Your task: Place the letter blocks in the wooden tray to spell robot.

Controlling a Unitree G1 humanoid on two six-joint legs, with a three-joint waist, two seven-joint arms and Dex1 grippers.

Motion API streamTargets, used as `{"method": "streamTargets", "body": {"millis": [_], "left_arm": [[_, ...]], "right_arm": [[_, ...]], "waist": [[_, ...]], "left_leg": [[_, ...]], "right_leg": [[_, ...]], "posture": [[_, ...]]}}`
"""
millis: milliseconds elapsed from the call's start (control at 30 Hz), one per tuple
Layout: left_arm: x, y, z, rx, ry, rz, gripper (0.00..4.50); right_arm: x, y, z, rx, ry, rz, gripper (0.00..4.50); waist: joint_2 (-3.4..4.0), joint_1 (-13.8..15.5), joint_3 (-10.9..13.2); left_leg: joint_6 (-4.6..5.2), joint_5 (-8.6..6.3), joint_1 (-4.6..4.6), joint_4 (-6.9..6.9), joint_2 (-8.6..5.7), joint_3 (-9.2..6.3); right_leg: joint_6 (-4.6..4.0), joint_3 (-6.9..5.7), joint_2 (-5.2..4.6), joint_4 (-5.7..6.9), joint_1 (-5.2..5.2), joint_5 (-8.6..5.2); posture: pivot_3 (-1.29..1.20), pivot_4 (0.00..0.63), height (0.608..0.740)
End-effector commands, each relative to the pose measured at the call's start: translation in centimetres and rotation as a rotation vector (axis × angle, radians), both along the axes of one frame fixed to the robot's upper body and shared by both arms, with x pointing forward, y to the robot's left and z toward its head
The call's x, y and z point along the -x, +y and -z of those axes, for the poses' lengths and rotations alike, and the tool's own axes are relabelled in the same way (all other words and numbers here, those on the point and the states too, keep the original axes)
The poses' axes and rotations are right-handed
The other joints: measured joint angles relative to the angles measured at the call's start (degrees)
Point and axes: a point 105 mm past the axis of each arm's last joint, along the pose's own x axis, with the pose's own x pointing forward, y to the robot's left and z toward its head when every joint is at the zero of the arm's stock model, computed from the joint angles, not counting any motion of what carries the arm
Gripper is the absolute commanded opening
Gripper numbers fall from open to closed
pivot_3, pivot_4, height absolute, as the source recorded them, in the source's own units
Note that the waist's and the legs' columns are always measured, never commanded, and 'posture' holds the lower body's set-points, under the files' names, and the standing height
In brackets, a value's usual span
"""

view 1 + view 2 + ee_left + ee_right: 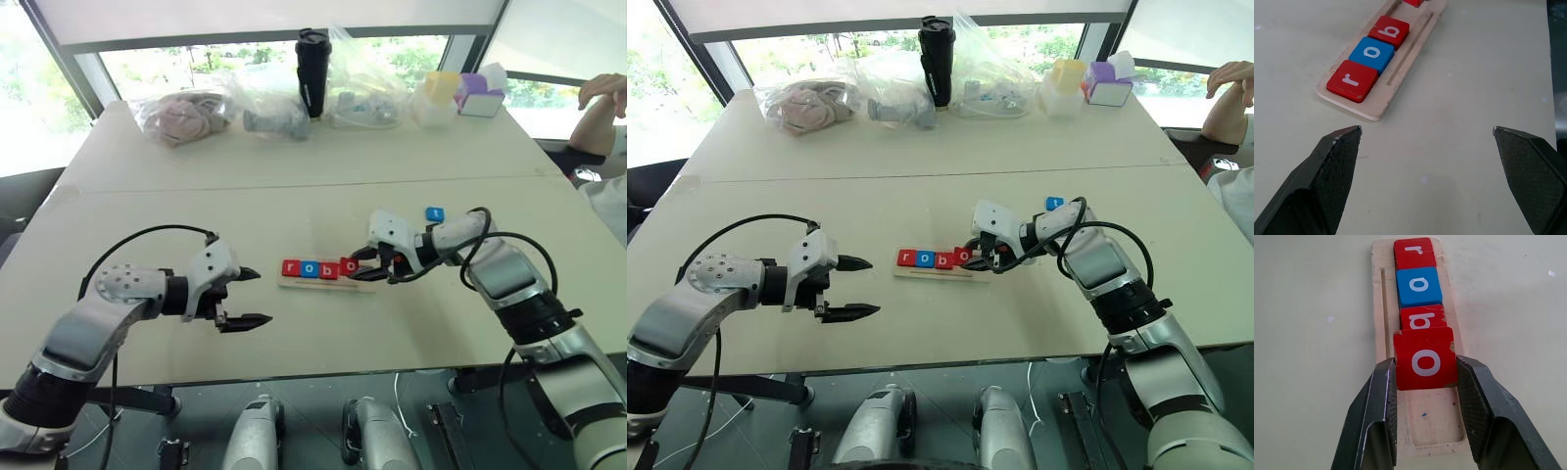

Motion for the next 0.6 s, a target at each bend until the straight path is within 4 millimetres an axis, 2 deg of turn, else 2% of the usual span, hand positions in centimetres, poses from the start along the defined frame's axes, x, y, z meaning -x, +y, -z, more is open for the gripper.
{"method": "streamTargets", "body": {"millis": [33,567,600], "left_arm": [[0.17,-0.39,-0.95,0.019,-0.037,0.011,4.5],[0.1,-0.44,-0.78,0.013,-0.039,0.008,4.5],[0.1,-0.43,-0.78,0.013,-0.039,0.007,4.5]], "right_arm": [[-0.51,0.35,-0.72,0.002,-0.037,-0.011,1.14],[-1.24,0.57,-0.33,0.015,-0.041,-0.02,1.14],[-1.24,0.52,-0.29,0.016,-0.04,-0.021,2.16]], "waist": [[0.0,0.0,0.0],[0.0,0.0,0.0],[0.0,0.0,0.0]], "left_leg": [[0.0,0.0,0.0,0.0,0.0,0.0],[0.0,0.0,0.0,0.0,0.0,0.0],[0.0,0.0,-0.01,0.0,0.0,0.0]], "right_leg": [[0.0,0.0,0.0,0.0,0.0,0.0],[0.01,0.0,0.01,0.0,-0.01,0.01],[0.01,0.0,0.01,0.0,-0.01,0.01]], "posture": [[0.0,0.15,0.74],[0.0,0.15,0.74],[0.0,0.15,0.74]]}}
